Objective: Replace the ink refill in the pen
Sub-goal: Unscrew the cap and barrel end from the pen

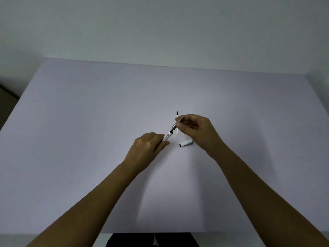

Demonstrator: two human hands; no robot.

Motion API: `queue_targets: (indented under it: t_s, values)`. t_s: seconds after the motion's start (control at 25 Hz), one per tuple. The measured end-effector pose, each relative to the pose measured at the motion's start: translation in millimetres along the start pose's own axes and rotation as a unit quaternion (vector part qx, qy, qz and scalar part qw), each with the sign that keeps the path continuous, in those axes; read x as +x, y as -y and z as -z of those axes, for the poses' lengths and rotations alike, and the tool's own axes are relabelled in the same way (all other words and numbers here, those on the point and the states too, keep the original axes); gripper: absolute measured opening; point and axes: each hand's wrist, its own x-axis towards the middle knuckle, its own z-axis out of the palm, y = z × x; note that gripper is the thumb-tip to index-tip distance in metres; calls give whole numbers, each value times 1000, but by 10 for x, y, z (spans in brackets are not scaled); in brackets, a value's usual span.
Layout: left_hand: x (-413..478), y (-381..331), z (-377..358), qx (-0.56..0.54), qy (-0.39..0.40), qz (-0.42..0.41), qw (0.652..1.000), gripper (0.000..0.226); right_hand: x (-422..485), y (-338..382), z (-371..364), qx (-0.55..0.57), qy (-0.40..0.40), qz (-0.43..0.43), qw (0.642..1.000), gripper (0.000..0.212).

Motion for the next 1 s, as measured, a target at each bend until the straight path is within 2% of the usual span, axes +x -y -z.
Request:
queue_targets:
  t_s: [0.16, 0.28, 0.4, 0.52, 0.6, 0.8, 1.0]
  values:
    - [-45, 45, -37, -1, 13, 9, 1000, 36, 39, -45, 77, 199, -26, -41, 979, 19]
    - [-59, 87, -52, -1, 16, 22, 1000, 37, 109, -300, 162, 327, -144, -116, 927, 11]
    - [-22, 103, -39, -4, 10, 28, 1000, 36, 103, -871, 82, 278, -239, -228, 902, 2]
    - [26, 109, -28, -6, 10, 29, 1000, 35, 83, -1466, -50, 115, -294, -306, 898, 26]
    - [44, 122, -22, -7, 13, 30, 999, 34, 107, -1688, -111, 35, -304, -326, 895, 30]
    - [20, 161, -37, -9, 23, 39, 999, 34, 266, -1935, -197, 48, -298, -336, 892, 27]
    - [-12, 160, -57, -12, 24, 49, 998, 35, 318, -1796, -220, 49, -304, -331, 892, 27]
